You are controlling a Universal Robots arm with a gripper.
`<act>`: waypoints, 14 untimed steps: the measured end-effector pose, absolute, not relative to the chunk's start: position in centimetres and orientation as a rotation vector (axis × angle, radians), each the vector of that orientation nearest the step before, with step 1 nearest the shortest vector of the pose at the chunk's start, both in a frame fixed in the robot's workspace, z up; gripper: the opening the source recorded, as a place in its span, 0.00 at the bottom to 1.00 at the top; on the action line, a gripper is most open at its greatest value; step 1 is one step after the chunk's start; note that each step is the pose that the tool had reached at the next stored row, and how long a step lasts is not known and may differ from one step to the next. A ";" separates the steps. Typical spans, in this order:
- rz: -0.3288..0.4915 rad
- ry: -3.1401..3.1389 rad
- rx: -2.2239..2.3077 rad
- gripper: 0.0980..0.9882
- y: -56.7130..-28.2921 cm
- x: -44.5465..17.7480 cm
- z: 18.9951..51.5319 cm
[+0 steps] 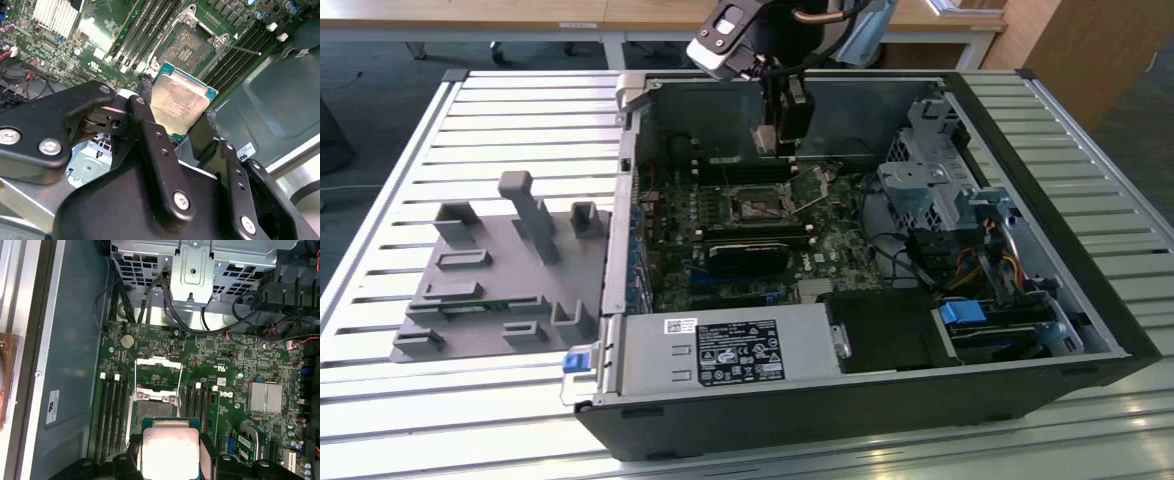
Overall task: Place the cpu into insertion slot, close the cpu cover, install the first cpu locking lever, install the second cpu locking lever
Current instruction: 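Place the cpu into insertion slot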
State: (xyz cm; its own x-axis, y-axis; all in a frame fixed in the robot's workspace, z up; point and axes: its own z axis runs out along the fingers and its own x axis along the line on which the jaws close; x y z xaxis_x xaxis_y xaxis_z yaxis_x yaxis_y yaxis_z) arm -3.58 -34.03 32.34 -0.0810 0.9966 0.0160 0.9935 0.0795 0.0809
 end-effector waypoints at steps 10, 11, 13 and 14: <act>0.086 2.288 2.112 0.50 -34.0 -3.6 31.1; 0.086 2.288 2.112 0.50 -34.0 -3.6 31.0; 0.087 2.286 2.110 0.50 -34.0 -3.6 30.7; 0.089 2.286 2.110 0.50 -34.0 -3.6 30.5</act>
State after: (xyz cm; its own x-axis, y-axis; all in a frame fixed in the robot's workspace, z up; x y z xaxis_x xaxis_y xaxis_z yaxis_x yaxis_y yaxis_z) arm -3.58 -34.03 30.55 -0.0804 0.9966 0.0167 0.9949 0.0793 0.0623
